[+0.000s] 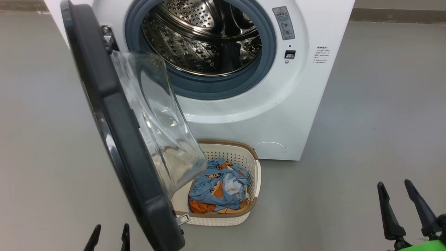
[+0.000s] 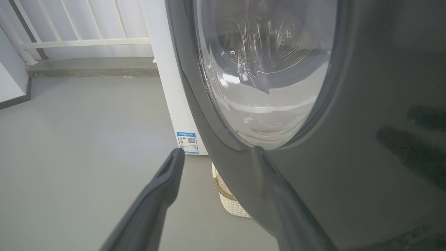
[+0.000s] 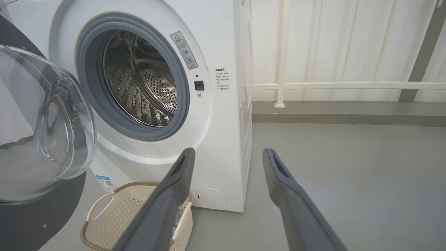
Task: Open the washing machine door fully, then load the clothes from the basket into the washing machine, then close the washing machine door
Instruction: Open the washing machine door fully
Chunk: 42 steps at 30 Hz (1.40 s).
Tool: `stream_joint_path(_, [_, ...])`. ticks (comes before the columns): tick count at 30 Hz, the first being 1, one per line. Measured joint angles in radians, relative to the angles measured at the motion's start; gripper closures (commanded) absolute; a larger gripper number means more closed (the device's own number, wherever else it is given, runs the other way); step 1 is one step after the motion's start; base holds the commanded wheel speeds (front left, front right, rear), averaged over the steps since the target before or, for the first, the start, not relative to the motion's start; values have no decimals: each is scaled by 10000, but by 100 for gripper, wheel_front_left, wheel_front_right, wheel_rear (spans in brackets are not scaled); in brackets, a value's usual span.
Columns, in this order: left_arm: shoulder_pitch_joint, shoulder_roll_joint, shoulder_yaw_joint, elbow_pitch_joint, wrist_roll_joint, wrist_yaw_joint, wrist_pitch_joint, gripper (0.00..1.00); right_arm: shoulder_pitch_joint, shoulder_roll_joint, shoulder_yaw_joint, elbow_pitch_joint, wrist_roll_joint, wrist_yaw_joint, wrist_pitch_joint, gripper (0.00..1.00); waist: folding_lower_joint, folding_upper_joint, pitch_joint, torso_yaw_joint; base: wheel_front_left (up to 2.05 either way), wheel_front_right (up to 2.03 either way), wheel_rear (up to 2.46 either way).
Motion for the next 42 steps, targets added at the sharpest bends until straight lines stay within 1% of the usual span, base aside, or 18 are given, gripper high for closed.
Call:
stream_joint_path(3, [13, 0, 46, -8, 0, -2, -2, 0, 203, 234, -245, -17, -75, 2, 0, 0, 0, 0, -20, -64, 0, 0, 0])
stream_joint_path(9, [173, 0, 201, -12, 2, -17, -2, 0, 277, 487, -324, 58, -249, 2, 0, 0, 0, 0, -40, -207, 0, 0, 0])
stream_joint_path(14, [173, 0, 242, -12, 4, -73, -2, 0, 328, 491, -552, 207, -255, 2, 0, 0, 0, 0, -50, -260, 0, 0, 0])
stream_joint_path(27, [174, 0, 270, -29, 6, -92, -2, 0, 448, 525, -625, 602, -472, 2, 0, 0, 0, 0, -58, -389, 0, 0, 0])
stream_joint_path(42, [174, 0, 268, -109, 8, -96, -2, 0, 447, 525, -734, 897, -514, 2, 0, 0, 0, 0, -39, -270, 0, 0, 0])
